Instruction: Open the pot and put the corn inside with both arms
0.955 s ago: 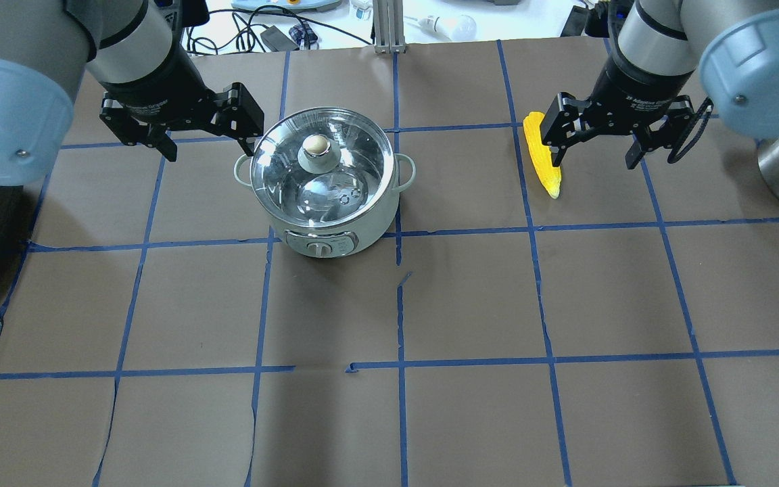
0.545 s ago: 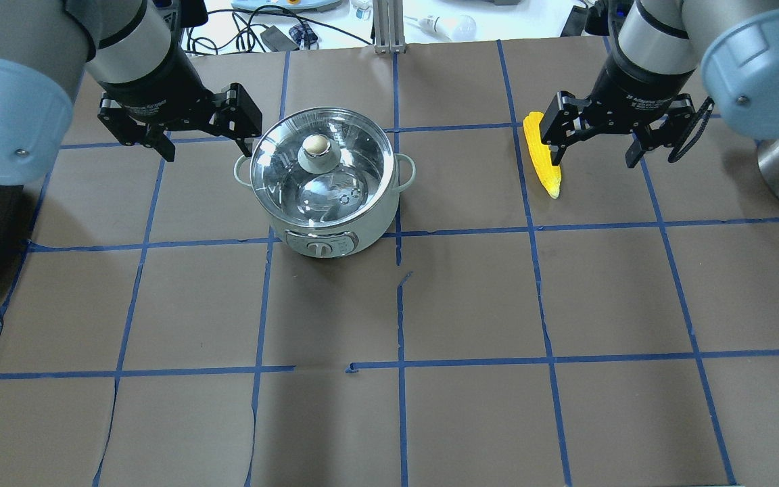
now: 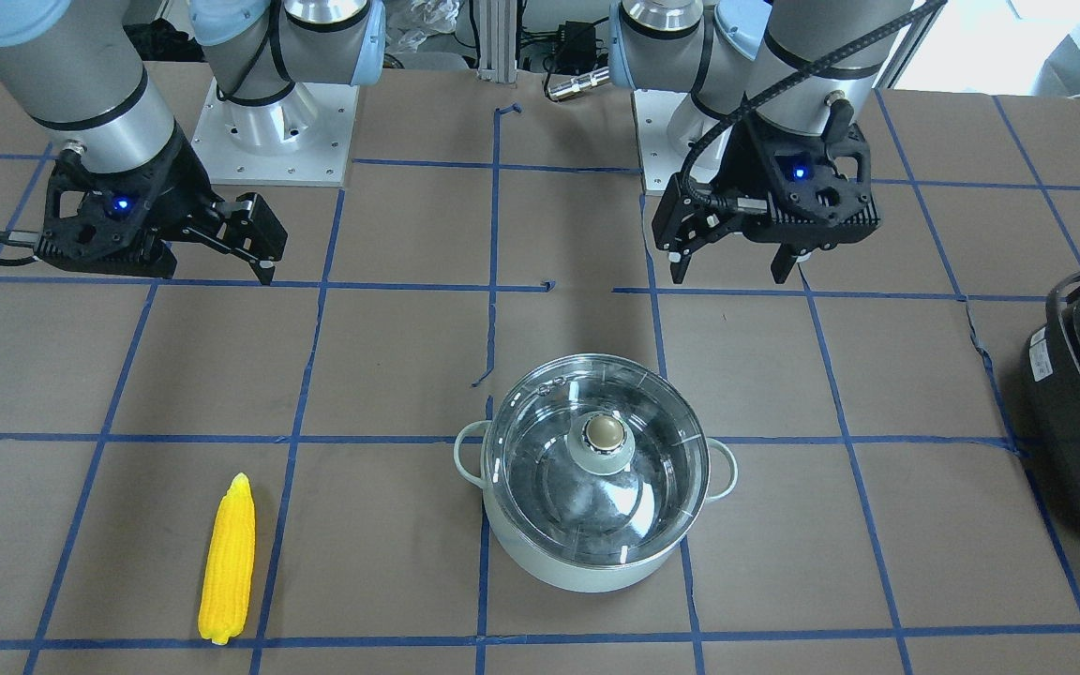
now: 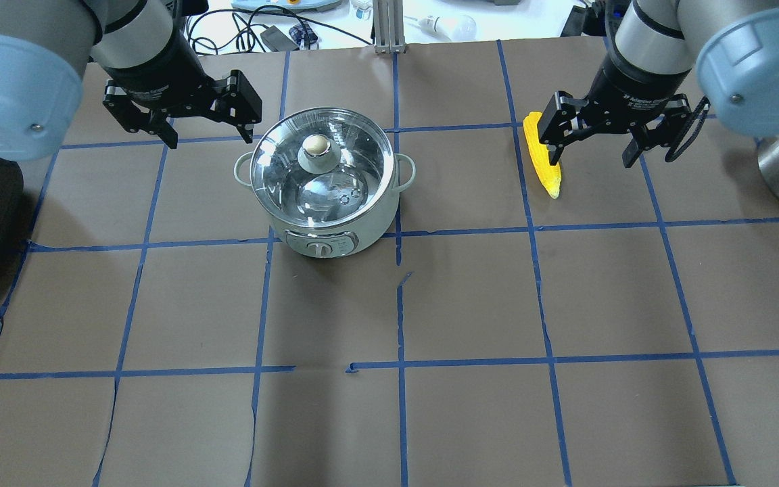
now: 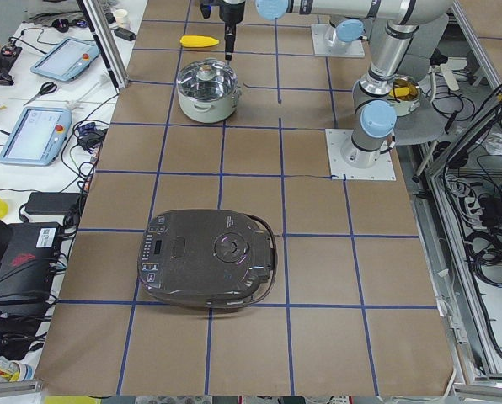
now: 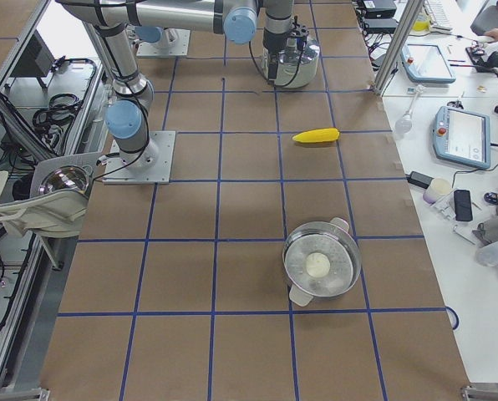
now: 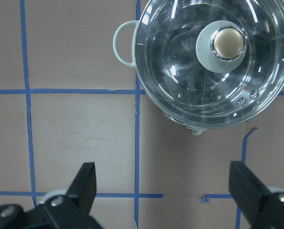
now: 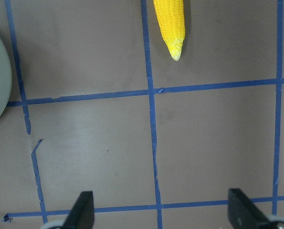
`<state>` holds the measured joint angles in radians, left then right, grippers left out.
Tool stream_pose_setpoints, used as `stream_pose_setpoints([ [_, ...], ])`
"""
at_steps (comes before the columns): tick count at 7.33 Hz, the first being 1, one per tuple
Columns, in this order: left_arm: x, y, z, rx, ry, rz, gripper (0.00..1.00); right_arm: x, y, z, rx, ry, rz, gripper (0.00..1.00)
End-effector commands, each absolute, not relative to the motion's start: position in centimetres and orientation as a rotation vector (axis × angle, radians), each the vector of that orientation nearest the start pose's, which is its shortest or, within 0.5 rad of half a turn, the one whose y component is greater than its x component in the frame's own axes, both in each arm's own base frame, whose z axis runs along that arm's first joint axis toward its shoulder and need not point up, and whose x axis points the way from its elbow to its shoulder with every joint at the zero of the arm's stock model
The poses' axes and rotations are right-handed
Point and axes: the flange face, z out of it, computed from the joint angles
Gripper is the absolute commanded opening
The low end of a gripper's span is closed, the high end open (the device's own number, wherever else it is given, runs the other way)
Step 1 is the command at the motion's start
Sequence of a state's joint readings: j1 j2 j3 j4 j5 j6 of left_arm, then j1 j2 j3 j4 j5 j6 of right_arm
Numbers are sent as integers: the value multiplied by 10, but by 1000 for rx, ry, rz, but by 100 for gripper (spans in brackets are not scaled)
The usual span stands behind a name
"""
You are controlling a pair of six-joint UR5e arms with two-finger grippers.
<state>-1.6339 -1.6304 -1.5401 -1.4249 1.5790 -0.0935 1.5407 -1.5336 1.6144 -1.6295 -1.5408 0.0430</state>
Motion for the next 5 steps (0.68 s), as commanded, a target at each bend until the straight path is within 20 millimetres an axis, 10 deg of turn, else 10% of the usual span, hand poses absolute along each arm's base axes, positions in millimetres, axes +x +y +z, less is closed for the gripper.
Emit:
stream_pose_setpoints([
  [1,-185,-560,433,9,3141,-107,100,117,-511,454,110,3119,31,100],
  [5,-260,-602,376,-10,3139,-43,100,117,-521,456,138,3121,-103,100],
])
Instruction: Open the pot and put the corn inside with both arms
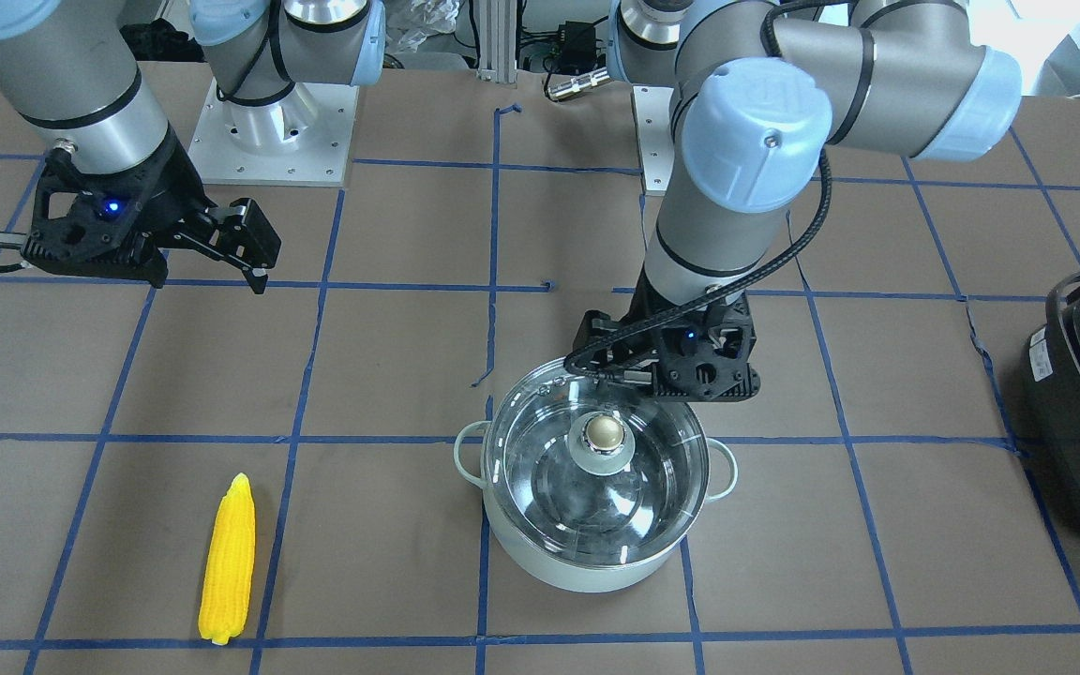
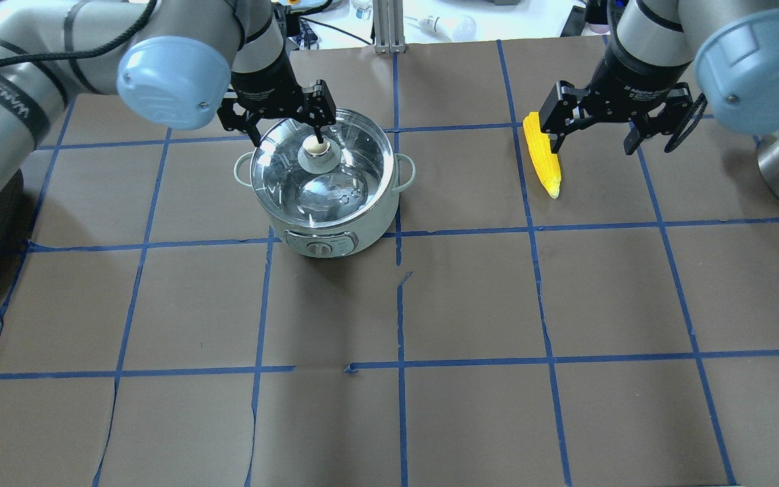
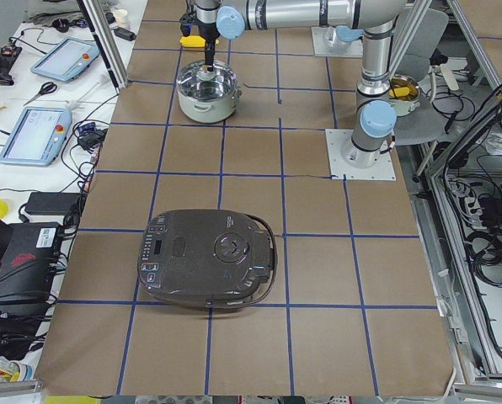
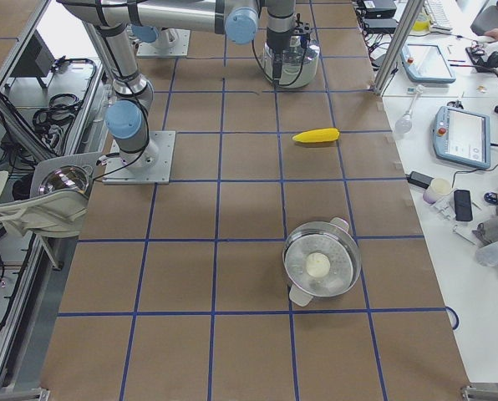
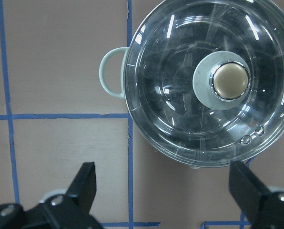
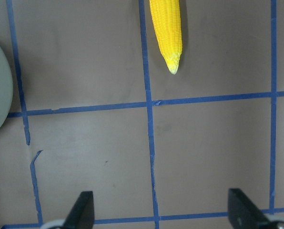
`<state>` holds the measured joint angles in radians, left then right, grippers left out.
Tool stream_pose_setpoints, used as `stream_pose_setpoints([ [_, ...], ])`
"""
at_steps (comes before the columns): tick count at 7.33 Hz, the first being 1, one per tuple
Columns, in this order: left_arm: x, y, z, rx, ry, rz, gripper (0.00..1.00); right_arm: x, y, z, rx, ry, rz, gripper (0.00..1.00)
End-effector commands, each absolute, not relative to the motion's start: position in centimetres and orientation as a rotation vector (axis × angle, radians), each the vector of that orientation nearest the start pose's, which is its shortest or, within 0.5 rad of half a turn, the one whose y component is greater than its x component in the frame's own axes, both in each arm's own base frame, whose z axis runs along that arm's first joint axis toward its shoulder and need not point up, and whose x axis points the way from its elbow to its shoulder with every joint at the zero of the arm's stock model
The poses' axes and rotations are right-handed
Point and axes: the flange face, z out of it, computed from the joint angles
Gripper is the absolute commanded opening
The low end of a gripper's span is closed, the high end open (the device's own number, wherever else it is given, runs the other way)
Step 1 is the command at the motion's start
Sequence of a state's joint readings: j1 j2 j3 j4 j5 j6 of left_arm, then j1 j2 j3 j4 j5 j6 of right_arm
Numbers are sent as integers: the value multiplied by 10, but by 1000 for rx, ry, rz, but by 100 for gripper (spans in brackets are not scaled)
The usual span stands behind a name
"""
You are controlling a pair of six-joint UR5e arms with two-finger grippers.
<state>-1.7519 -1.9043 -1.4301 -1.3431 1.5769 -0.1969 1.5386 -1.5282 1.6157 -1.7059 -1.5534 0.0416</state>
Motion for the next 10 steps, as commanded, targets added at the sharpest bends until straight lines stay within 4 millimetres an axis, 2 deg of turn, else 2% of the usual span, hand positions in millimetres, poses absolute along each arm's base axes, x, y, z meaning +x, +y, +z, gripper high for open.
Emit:
stream_pose_setpoints([
  [1,-262,-612,364,-3,3147,-98,100,116,-530,439,136,3123,-53,100],
  [2,-263,-615,353,-3,3144,-85,100,114,-552,401,115,3121,33,100],
  [3,-263,-618,347,-3,3144,-83,97,112,-569,392,81,3125,-55,100],
  [4,-263,-617,342,-3,3140,-77,89,98,-583,375,36,3126,-64,100],
  [5,-262,-617,341,-5,3136,-70,83,73,-603,358,-67,3130,-98,100],
  [6,-262,-615,338,-5,3134,-61,78,61,-618,350,-162,3135,-170,100],
  [7,-262,-615,342,-3,3133,-74,71,58,-641,312,-168,3133,-202,100],
  [8,-260,-614,345,-5,3134,-78,69,58,-658,283,-174,3124,-273,100],
  [9,-261,-615,350,-6,3135,-90,24,57,-667,270,-172,3123,-283,100],
  [10,-260,-615,356,-6,3135,-107,0,56,-675,248,-172,3122,-241,100],
])
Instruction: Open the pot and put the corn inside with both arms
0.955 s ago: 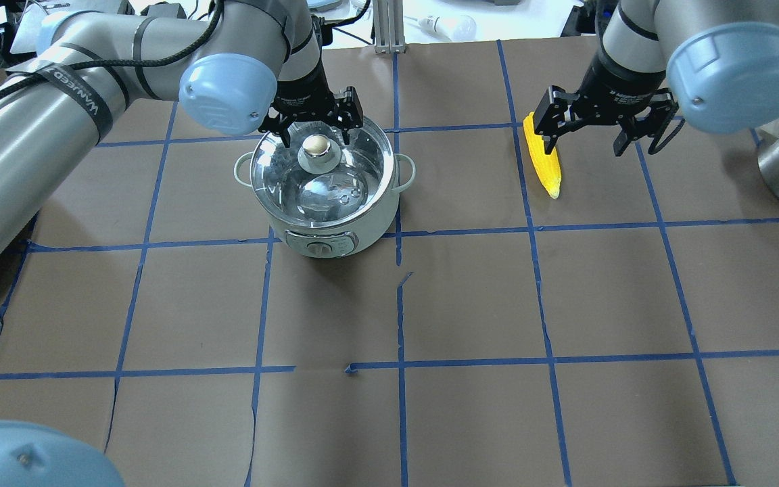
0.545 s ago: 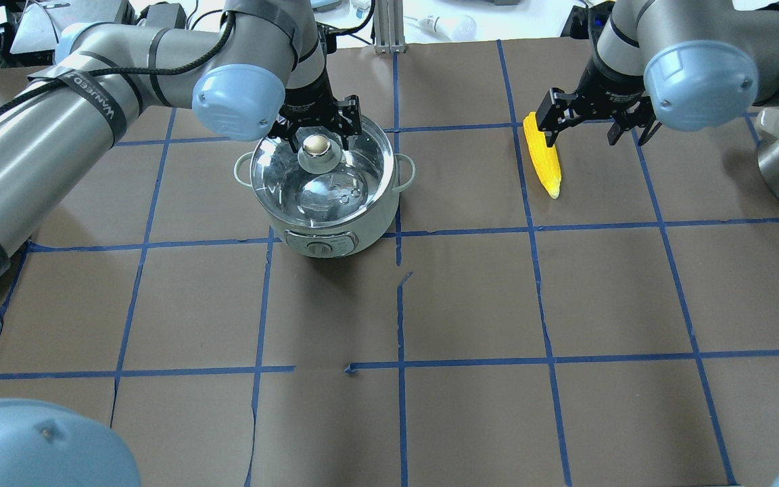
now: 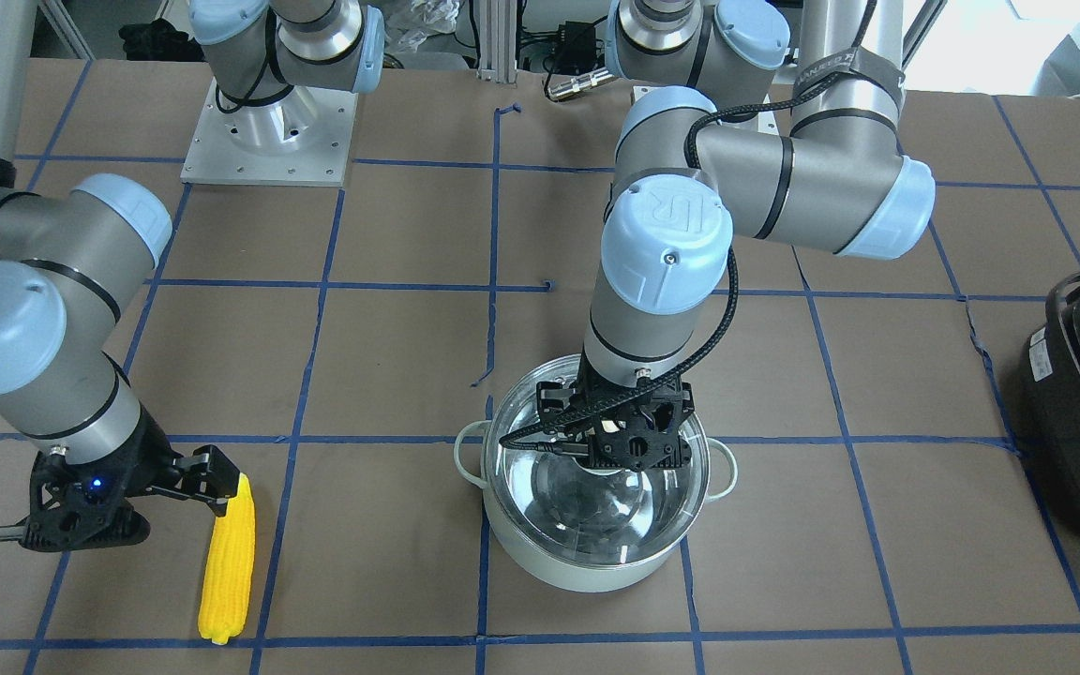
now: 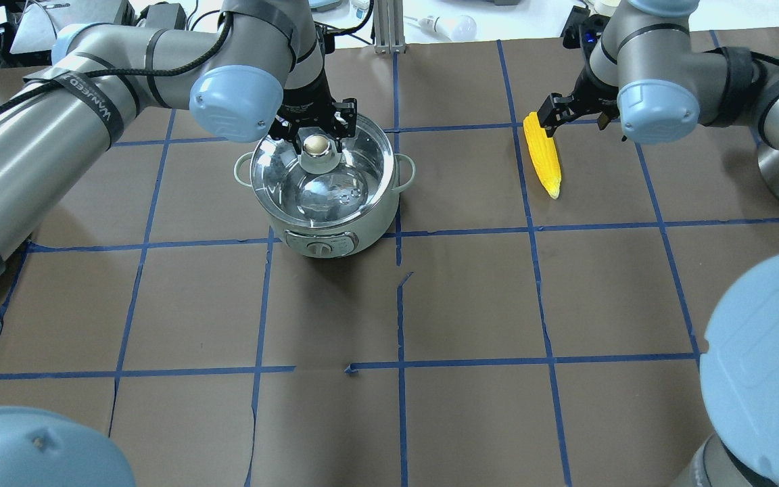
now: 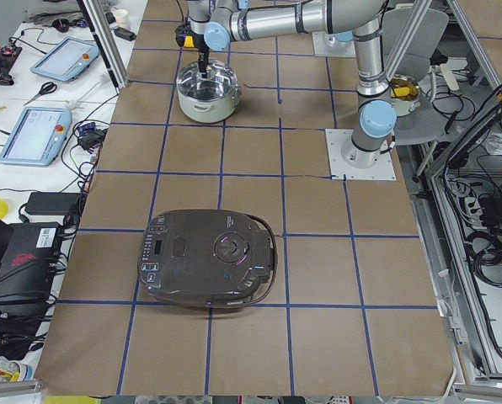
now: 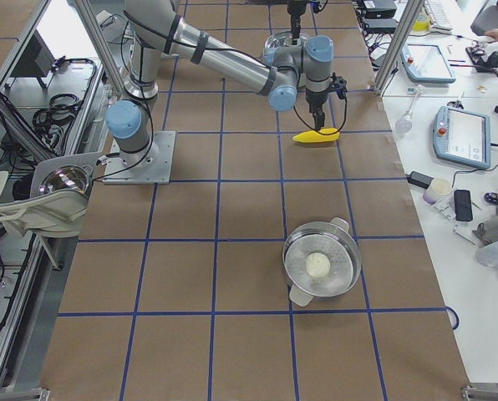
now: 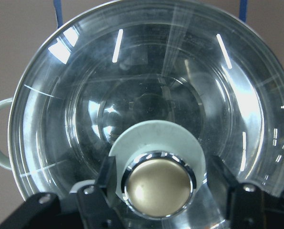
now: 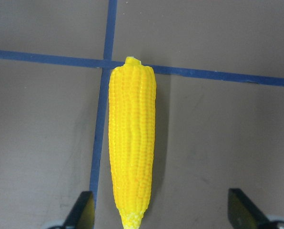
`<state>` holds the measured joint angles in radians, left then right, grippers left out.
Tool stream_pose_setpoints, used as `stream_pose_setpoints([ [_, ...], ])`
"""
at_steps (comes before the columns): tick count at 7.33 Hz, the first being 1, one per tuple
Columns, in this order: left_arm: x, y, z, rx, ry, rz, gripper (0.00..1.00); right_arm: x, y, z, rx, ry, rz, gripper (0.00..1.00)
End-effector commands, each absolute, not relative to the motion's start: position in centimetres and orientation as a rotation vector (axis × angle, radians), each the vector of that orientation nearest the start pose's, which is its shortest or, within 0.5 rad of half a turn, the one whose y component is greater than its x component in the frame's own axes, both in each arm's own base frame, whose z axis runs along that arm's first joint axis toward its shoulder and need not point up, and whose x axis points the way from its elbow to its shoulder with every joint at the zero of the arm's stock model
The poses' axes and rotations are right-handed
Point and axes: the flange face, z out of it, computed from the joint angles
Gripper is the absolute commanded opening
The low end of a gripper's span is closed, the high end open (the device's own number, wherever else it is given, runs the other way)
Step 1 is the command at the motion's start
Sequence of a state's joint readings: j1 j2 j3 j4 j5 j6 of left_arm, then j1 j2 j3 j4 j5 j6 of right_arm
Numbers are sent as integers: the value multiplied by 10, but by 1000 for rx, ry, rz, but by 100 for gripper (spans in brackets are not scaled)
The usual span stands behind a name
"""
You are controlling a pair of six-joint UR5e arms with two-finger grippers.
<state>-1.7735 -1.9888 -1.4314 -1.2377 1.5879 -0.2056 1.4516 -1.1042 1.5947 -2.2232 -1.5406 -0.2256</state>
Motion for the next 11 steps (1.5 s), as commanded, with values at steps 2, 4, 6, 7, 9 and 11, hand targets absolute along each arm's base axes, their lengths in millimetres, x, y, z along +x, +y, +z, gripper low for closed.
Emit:
stream_pose_setpoints([
  [2,-259,-615,354,-11,3135,-102,0,58,-682,221,-173,3097,-236,100],
  [4,-257,-615,367,-18,3139,-135,0,61,-685,211,-174,3067,-227,100],
  [6,-233,-629,401,-78,3143,-218,0,60,-690,196,-174,3066,-241,97],
  [7,-199,-641,414,-128,3140,-210,0,61,-690,188,-175,3053,-232,88],
  [9,-116,-655,415,-31,3118,-170,0,62,-690,193,-175,3049,-242,39],
  [11,11,-658,391,11,3106,-84,0,63,-689,195,-159,3040,-236,0],
])
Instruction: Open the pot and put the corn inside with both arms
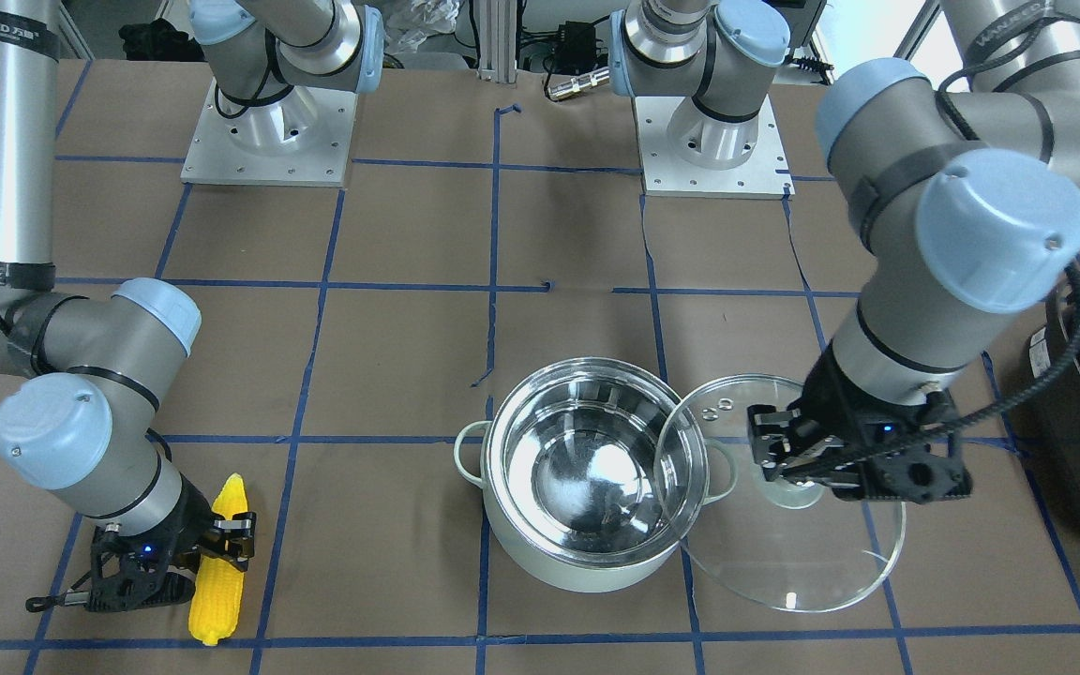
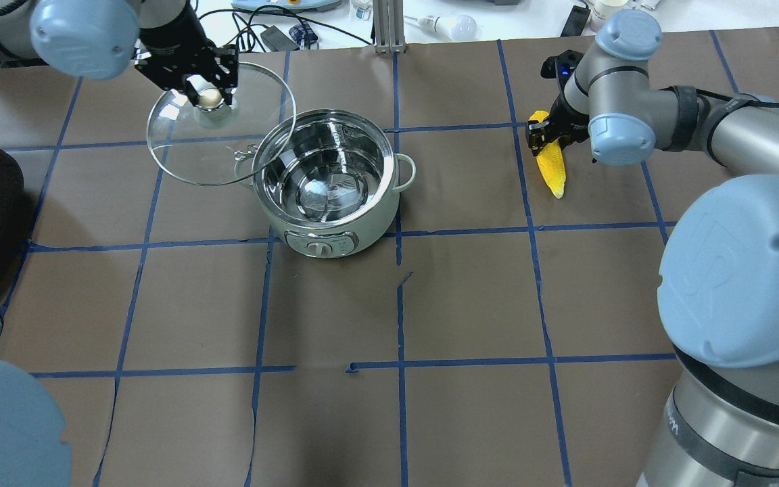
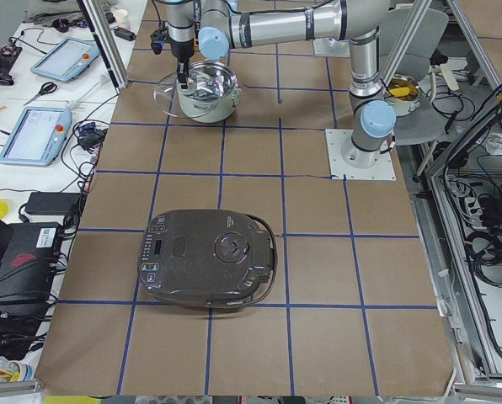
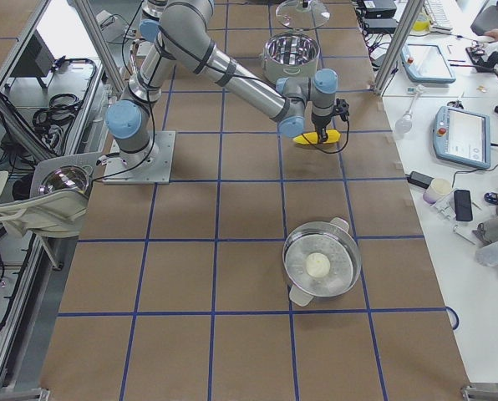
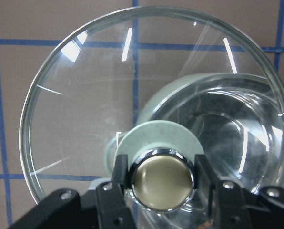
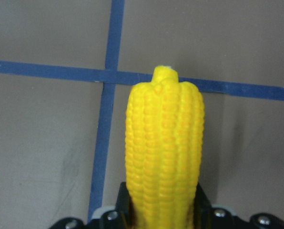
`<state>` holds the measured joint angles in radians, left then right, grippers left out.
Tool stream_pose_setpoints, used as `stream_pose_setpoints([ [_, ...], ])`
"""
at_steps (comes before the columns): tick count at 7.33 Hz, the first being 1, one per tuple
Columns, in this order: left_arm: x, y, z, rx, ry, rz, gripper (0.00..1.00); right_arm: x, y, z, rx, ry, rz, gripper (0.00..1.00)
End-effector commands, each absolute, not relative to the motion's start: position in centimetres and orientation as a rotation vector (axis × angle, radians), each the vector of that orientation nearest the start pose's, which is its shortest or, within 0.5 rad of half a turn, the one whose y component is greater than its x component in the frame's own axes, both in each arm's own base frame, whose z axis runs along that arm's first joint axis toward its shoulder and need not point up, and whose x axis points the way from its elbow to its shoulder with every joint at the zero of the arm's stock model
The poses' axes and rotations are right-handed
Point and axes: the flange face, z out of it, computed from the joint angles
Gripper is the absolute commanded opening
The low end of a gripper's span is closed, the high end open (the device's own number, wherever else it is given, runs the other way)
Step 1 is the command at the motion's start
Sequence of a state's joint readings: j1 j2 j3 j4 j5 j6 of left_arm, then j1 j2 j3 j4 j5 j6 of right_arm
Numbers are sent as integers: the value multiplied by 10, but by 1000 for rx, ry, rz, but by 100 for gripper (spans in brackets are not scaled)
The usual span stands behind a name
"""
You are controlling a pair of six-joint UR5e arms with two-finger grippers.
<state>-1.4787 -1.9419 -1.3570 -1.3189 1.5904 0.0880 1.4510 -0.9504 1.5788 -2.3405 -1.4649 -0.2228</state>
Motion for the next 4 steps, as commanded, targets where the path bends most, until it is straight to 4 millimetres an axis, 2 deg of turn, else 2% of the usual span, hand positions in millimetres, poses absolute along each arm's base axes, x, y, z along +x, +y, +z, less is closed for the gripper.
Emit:
stream_pose_setpoints([
  [1,51,-646,374,45,3116,-31,0,62,-690,206,-154,3042,-263,0],
  [2,63,-632,346,172,3128,30,0,65,-697,234,-159,3043,-314,0],
  [3,74,-628,322,253,3091,-60,0,75,-702,268,-69,3037,-275,0],
  [4,82,-610,290,244,3091,-58,0,120,-706,304,-67,3040,-292,0],
])
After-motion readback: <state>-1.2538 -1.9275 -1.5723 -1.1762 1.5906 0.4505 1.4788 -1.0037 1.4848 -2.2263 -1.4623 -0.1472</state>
